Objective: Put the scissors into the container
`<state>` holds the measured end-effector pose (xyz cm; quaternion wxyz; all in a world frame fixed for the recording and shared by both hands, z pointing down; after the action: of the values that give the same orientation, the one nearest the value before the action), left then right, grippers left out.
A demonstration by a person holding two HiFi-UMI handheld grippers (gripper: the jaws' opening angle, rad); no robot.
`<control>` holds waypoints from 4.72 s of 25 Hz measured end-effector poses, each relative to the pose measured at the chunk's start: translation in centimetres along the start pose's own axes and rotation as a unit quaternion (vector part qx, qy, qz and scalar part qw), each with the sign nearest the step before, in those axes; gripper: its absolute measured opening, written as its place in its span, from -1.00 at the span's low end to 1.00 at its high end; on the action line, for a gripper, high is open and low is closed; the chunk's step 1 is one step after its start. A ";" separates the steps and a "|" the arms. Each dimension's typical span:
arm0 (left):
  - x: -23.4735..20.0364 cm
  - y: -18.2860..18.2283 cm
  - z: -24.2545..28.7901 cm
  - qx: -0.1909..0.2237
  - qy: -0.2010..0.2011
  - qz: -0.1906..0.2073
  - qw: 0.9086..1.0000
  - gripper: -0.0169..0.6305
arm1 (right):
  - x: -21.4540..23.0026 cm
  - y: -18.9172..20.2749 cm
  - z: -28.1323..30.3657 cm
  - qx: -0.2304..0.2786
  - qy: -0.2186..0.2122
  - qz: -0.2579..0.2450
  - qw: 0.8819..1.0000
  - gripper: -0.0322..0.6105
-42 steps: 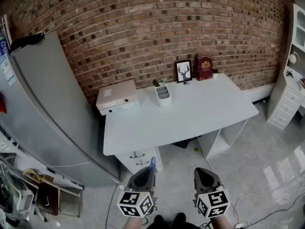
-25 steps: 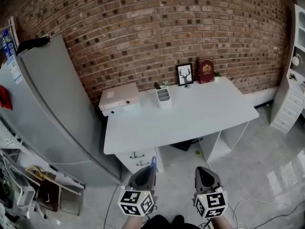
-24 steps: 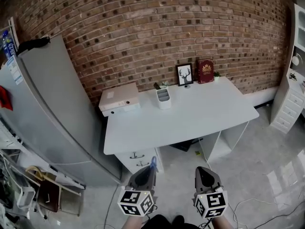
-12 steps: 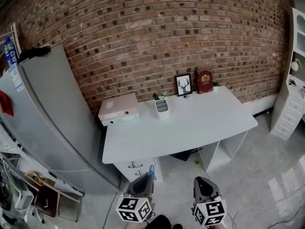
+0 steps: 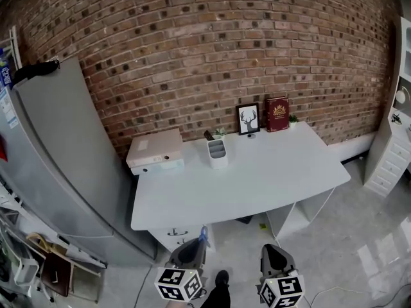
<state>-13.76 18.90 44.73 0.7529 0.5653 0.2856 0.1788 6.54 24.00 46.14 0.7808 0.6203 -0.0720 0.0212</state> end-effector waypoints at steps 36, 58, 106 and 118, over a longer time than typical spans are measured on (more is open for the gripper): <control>-19.9 -10.7 23.3 0.013 0.034 -0.012 0.999 -0.85 | 0.0 -7.9 30.3 -0.025 0.030 -0.017 0.999 -0.89; -22.7 -15.9 33.1 0.038 0.004 0.003 0.999 -0.85 | 4.9 -10.1 40.5 -0.037 -0.004 -0.015 0.999 -0.89; -24.9 -11.8 45.6 -0.021 -0.036 -0.014 0.999 -0.85 | 11.7 -8.2 44.0 -0.087 0.008 0.004 0.996 -0.89; -25.8 -9.6 45.5 -0.042 -0.045 -0.034 0.998 -0.85 | 11.4 -7.9 43.9 -0.092 0.007 0.001 0.996 -0.89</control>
<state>-5.50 -33.34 50.41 0.7934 0.5310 0.2628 0.1398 14.96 -21.12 49.73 0.8349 0.5458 -0.0684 0.0195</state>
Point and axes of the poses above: the fingertips, and each gripper's own axes: z forward along the fingers, x to its right, y out of its underside, the point moved 3 cm from there along -z, backward along the fingers, and after that the axes turned 8 degrees about y, right-handed, at the moved point
